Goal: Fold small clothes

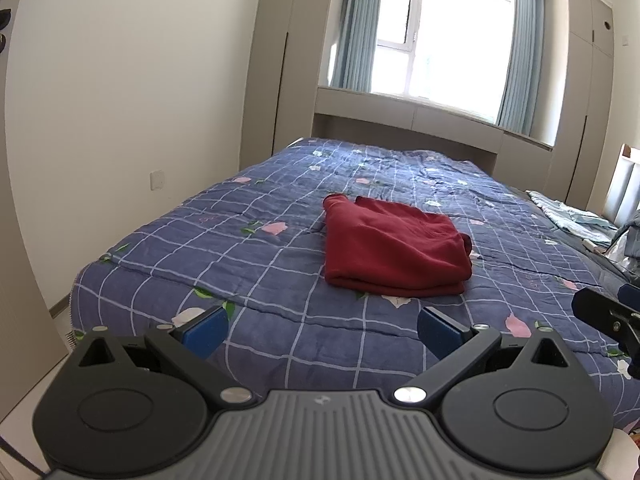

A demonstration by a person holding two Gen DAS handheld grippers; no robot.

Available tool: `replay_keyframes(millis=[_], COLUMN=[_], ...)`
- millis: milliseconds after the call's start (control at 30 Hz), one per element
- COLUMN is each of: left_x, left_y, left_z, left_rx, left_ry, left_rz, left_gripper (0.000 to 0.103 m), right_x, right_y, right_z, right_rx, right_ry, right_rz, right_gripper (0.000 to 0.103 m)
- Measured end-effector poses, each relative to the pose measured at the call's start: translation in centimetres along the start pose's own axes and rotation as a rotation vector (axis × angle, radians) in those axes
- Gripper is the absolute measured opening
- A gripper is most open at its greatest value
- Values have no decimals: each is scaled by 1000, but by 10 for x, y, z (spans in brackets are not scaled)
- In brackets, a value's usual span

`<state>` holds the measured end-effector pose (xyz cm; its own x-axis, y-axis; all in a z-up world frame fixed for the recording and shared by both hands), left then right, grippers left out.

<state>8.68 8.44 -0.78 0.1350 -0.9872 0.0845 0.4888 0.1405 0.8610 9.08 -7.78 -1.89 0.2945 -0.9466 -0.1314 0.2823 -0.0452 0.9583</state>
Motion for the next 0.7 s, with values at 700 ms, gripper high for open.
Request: replay_keyframes(millis=[700], left_x=[-1], left_y=[1], left_z=[-1], left_rx=[-12], left_ry=[67], left_rz=[-14], left_gripper=[103], right_x=[0], right_y=[-1], right_z=[-1], right_rx=[-2], right_ry=[1], right_rz=[-1], right_gripper=[102])
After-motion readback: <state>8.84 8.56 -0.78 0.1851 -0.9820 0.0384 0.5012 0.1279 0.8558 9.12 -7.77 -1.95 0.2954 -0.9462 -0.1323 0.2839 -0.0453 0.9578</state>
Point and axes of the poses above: each gripper's, at about its wrist camera, not at the fingertips, and z roughly against the way its jaws point, x to its right, y to its top, the point moved 5 cm from there along -z, roughly the way its jaws point, and after that the axes turned 2 degrees about -z, right-handed, at the moved point
